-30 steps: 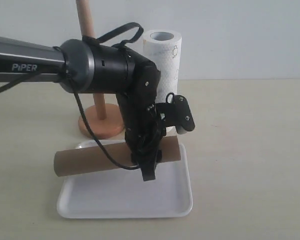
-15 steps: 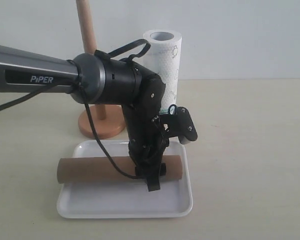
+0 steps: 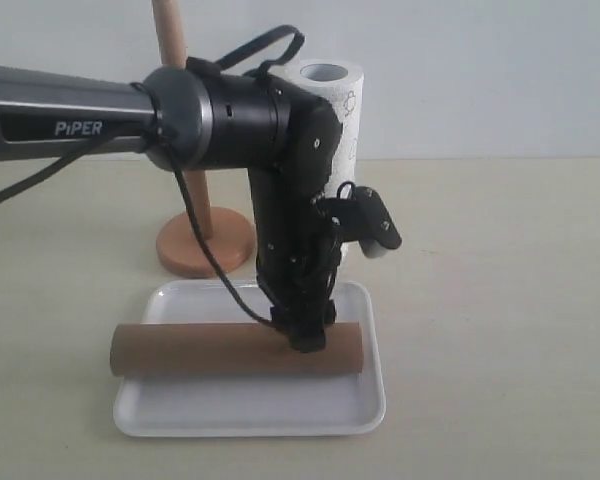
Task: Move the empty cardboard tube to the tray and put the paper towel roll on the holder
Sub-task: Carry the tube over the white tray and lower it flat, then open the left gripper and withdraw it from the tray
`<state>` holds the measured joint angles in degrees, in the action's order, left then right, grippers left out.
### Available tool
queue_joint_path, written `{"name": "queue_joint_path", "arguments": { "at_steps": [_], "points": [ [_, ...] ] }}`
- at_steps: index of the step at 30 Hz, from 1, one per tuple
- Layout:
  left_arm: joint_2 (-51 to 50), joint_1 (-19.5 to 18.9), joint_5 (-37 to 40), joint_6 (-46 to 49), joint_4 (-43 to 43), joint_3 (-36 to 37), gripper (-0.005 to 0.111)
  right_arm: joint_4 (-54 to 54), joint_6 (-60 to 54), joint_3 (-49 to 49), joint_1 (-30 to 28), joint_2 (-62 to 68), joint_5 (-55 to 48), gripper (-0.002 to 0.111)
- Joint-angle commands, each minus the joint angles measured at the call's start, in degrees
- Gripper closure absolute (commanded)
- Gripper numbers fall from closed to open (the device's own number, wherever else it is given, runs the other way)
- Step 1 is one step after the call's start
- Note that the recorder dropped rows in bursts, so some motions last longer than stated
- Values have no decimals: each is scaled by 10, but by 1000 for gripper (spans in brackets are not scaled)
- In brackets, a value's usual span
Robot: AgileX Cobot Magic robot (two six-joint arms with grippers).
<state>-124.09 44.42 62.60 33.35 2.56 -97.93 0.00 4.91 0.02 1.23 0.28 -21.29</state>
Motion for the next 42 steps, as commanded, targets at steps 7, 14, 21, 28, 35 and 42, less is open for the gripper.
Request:
{"name": "queue_joint_path", "arguments": {
  "at_steps": [7, 14, 21, 28, 35, 42],
  "points": [
    [77, 3, 40, -46, -12, -99, 67, -3, -2, 0, -1, -3, 3, 105],
    [144, 3, 68, -80, -40, -121, 103, -3, -1, 0, -1, -3, 3, 105],
    [206, 3, 74, -116, -30, -121, 103, -3, -1, 0, -1, -3, 3, 105],
    [316, 3, 74, -147, -26, -78, 103, -3, -1, 0, -1, -3, 3, 105],
    [480, 3, 74, -220, 58, 56, 103, -3, -2, 0, -1, -3, 3, 105],
    [761, 1, 37, -326, 125, 322, 103, -3, -2, 0, -1, -3, 2, 105]
  ]
}}
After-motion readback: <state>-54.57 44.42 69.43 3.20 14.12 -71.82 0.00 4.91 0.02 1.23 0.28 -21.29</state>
